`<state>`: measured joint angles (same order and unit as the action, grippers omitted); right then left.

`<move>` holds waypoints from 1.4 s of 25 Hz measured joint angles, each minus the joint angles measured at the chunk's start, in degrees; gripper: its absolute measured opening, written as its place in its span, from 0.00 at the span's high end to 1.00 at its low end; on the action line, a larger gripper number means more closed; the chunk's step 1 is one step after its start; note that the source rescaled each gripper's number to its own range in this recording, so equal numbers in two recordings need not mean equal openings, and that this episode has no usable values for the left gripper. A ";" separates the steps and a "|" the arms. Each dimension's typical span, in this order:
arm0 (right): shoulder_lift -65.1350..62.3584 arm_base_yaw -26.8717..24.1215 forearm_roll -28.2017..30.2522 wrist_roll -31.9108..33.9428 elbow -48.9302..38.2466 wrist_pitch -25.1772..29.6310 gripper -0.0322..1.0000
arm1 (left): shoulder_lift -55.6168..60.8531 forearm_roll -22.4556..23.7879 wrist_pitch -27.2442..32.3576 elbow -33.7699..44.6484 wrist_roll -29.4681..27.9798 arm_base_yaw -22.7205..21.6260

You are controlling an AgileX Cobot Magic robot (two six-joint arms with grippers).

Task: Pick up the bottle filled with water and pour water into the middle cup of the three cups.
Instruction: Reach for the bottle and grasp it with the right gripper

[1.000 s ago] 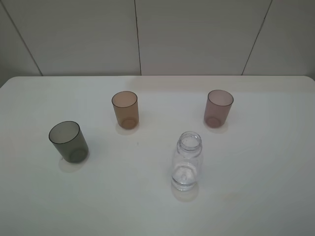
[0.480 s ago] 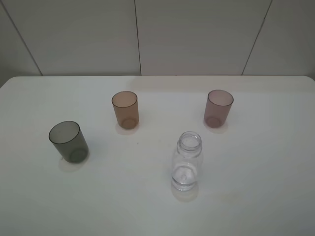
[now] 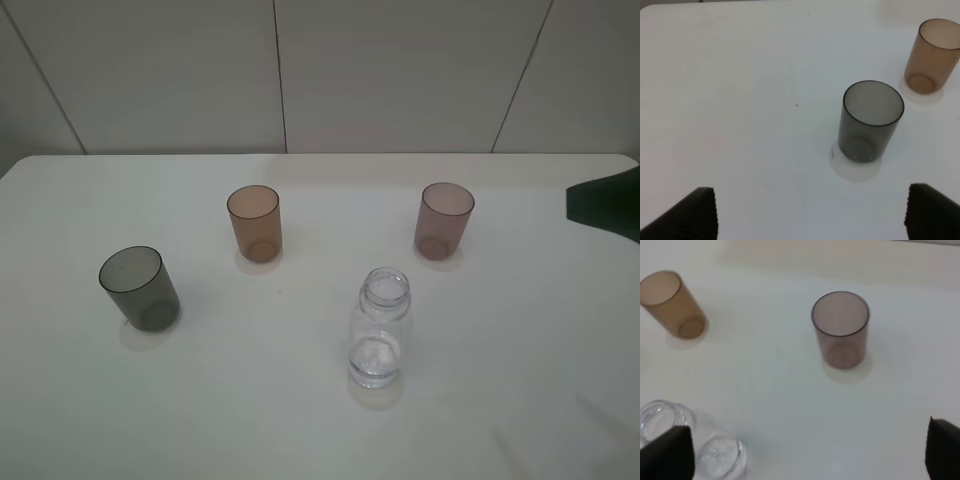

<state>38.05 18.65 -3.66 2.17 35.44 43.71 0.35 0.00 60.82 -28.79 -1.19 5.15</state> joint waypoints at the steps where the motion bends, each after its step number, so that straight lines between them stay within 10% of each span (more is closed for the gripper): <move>1: 0.88 2.09 0.20 0.00 -0.59 -0.84 0.00 | 0.00 0.00 0.00 0.00 0.00 0.00; 15: 2.55 31.72 -7.46 -11.22 -20.59 -33.40 0.00 | 0.00 0.00 0.00 0.00 0.00 0.00; 35: 19.20 32.74 -11.16 -8.90 -34.98 -71.33 0.00 | 0.00 0.00 0.00 0.00 0.00 0.00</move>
<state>57.25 51.39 -14.81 -6.73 0.46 -27.62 0.35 0.00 60.82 -28.79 -1.19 5.15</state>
